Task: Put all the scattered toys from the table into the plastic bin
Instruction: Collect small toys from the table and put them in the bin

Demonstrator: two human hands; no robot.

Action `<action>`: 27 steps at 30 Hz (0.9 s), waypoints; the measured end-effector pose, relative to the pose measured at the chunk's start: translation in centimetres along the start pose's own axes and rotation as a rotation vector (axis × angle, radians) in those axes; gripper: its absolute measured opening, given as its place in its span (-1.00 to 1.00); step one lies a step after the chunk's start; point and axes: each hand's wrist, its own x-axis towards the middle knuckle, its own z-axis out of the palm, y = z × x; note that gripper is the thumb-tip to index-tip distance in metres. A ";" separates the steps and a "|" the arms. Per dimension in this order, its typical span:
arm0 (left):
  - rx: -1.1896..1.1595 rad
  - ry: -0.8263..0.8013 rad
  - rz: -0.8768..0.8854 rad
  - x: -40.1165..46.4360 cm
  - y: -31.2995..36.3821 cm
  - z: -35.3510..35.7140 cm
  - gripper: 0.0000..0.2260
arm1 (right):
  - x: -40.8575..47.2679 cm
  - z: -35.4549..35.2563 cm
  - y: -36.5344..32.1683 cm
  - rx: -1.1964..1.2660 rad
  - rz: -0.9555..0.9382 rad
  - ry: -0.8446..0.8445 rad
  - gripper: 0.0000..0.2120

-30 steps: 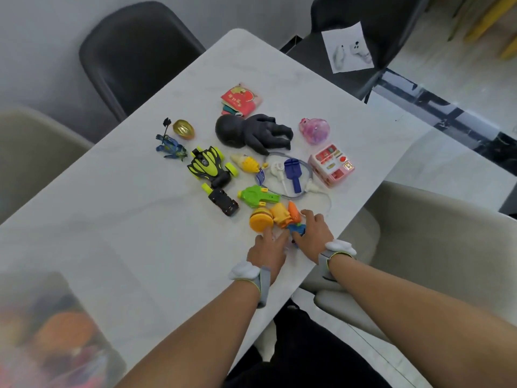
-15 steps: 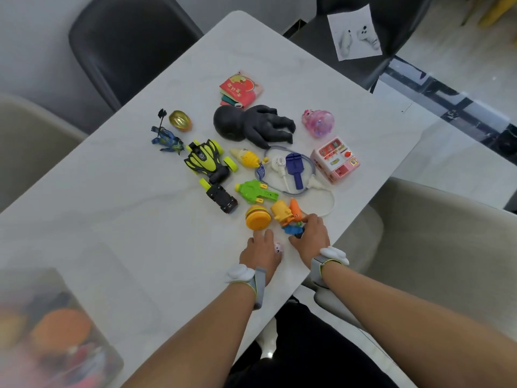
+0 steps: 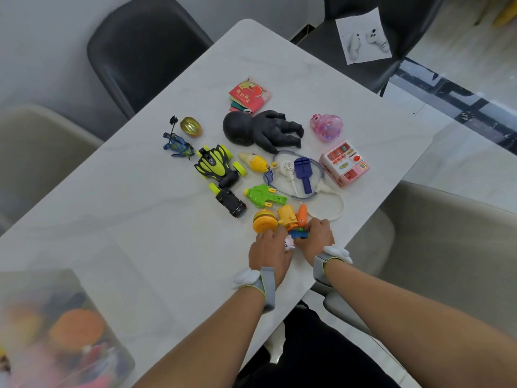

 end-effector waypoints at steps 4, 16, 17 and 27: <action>0.111 0.226 0.144 1.9 1.8 -1.9 -0.81 | 0.4 -0.6 -0.2 -0.040 -0.048 -0.042 -0.72; 0.249 0.018 0.134 5.7 1.6 -1.8 -0.67 | 0.9 -1.9 1.1 -0.120 -0.055 -0.135 -0.87; 0.244 0.013 0.132 5.6 1.6 -1.7 -0.68 | 1.0 -2.0 1.0 -0.126 -0.045 -0.130 -0.89; 0.241 0.027 0.097 5.0 0.8 -1.6 -0.70 | -0.1 -0.3 0.7 0.348 0.104 -0.020 -0.87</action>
